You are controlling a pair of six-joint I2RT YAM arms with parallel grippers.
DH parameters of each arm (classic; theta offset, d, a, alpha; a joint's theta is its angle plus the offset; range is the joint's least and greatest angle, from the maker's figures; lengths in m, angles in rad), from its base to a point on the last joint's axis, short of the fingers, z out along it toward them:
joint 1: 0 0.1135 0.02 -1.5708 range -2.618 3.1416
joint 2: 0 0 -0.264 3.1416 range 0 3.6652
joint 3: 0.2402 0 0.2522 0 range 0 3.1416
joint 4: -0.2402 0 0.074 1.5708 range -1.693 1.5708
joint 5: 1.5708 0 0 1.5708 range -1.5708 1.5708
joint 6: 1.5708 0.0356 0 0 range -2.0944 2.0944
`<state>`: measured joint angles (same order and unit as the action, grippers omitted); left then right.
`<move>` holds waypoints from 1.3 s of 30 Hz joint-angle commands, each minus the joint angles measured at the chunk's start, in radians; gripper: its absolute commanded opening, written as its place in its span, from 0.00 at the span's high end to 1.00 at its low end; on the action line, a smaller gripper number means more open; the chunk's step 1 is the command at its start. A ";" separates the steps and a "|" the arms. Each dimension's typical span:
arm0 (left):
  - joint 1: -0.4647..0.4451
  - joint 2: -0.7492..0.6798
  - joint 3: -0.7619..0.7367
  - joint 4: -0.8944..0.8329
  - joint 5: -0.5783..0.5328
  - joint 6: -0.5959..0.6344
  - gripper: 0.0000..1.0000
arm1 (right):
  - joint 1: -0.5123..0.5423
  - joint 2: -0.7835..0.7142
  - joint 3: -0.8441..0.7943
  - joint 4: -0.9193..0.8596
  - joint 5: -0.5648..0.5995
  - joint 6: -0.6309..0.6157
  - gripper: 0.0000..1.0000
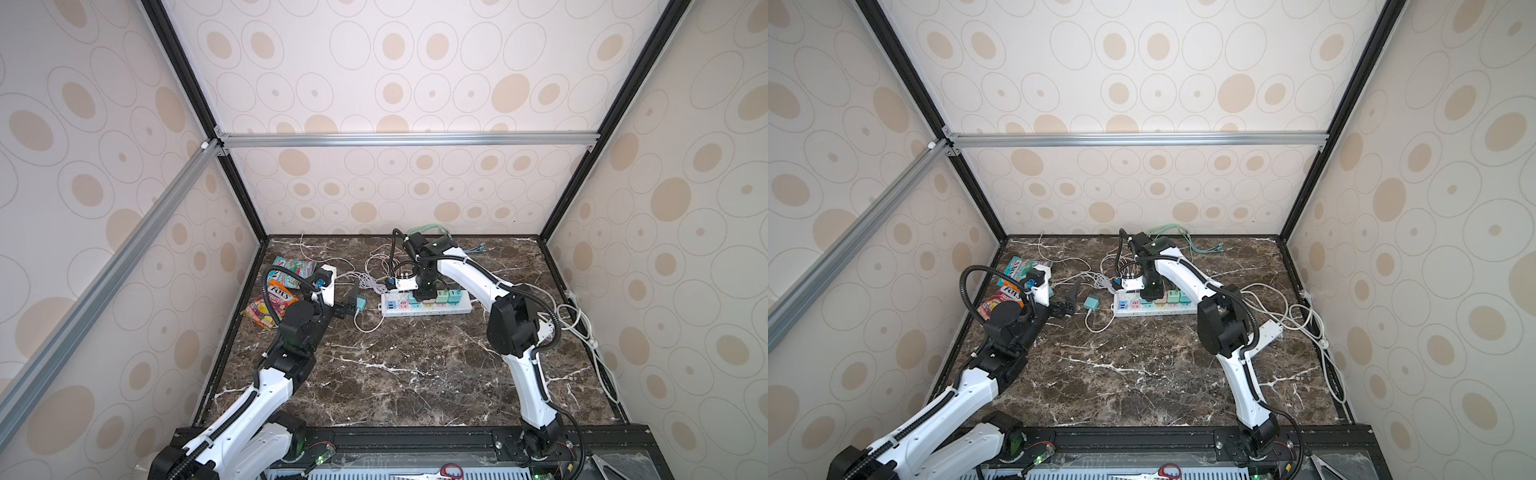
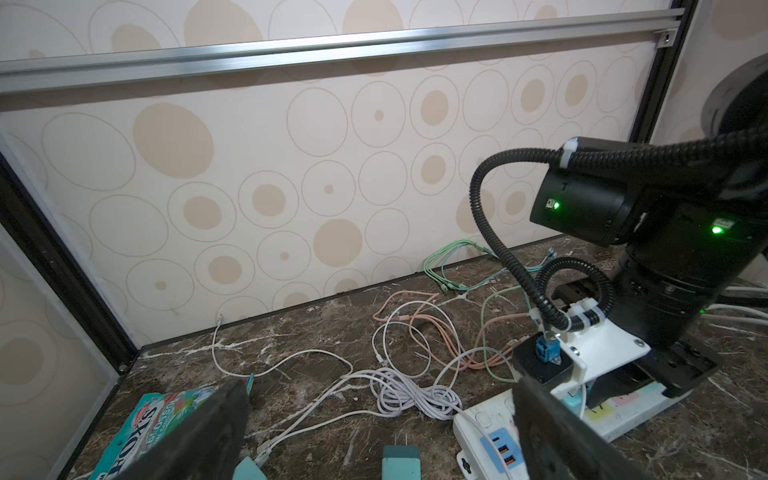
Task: Insert the plug
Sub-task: 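Carry the teal charger over the strip with the right gripper while the left withdraws, then lower and press the teal charger into the teal socket with the right gripper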
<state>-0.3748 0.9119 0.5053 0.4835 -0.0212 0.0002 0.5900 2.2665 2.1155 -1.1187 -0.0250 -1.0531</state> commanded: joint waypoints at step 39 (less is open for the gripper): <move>0.005 0.042 0.018 -0.012 0.051 -0.013 0.02 | 0.006 0.249 0.092 -0.057 0.041 0.032 1.00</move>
<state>-0.3729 0.9474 0.5053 0.4755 0.0017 -0.0017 0.5945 2.3882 2.2532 -1.2156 0.0364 -1.0367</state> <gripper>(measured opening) 0.983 0.275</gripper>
